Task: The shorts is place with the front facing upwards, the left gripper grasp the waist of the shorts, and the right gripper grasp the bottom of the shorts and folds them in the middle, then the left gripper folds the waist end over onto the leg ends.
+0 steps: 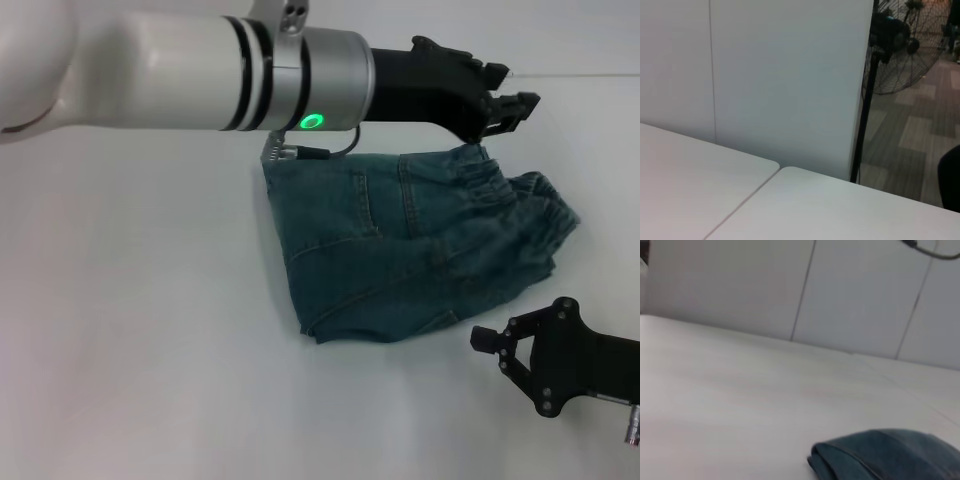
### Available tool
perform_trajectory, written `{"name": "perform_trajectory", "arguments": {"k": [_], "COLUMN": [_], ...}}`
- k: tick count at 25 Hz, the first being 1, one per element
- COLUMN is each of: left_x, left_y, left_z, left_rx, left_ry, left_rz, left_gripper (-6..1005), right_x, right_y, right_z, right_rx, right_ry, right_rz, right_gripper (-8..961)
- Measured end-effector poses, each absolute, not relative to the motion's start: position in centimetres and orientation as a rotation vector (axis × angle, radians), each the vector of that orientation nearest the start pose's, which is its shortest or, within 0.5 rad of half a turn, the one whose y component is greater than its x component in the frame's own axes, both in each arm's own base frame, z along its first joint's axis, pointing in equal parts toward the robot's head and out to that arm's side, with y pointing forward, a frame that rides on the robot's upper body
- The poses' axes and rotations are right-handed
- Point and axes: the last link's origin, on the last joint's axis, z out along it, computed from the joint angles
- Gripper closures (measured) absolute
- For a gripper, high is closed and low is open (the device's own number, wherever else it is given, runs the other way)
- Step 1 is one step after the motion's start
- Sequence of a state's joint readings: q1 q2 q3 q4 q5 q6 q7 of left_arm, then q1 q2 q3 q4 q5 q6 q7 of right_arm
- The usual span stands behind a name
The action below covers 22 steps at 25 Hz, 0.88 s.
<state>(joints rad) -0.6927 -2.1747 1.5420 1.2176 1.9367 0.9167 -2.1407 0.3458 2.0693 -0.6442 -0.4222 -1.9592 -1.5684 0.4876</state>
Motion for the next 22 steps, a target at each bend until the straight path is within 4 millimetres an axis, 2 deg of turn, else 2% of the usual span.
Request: {"name": "perform_trajectory", "arguments": {"k": [4, 6, 7, 8, 11, 13, 14, 16, 19, 22], "left_x": [-5.1, -6.7, -9.0, -9.0, -13.0, -17.0, -17.5, -21.0, -25.1, -28.1], "left_y": [37.0, 36.4, 35.7, 35.7, 34.6, 33.1, 32.9, 31.5, 28.8, 26.5], "left_z": [-5.1, -3.9, -2.5, -2.5, -0.8, 0.1, 0.1, 0.4, 0.4, 0.1], "left_rx": [-2.746, -2.733, -2.703, -2.703, -2.674, -2.66, -2.658, -2.626, -2.59, -2.565], "left_ry": [-0.33, -0.319, -0.317, -0.317, -0.336, -0.356, -0.357, -0.381, -0.374, -0.39], "left_rz": [-0.563, -0.595, -0.641, -0.641, -0.722, -0.8, -0.811, -0.856, -0.93, -0.922], "left_gripper": [721, 662, 621, 581, 460, 383, 344, 266, 85, 64], "right_x": [32.1, 32.2, 32.3, 32.4, 32.5, 32.4, 32.4, 32.2, 32.0, 31.9], "right_y": [25.0, 25.0, 25.0, 25.0, 25.0, 25.0, 24.9, 24.7, 24.4, 24.4], "right_z": [-2.4, -2.1, -1.9, -1.6, -0.7, -0.1, 0.2, 0.8, 1.5, 1.7], "right_rx": [-2.627, -2.626, -2.625, -2.621, -2.614, -2.617, -2.62, -2.624, -2.63, -2.637], "right_ry": [-0.078, -0.067, -0.057, -0.05, -0.012, 0.012, 0.018, 0.02, 0.022, 0.04], "right_rz": [0.63, 0.633, 0.63, 0.626, 0.63, 0.641, 0.647, 0.656, 0.664, 0.668], "right_gripper": [948, 948, 947, 947, 946, 946, 946, 945, 944, 944]}}
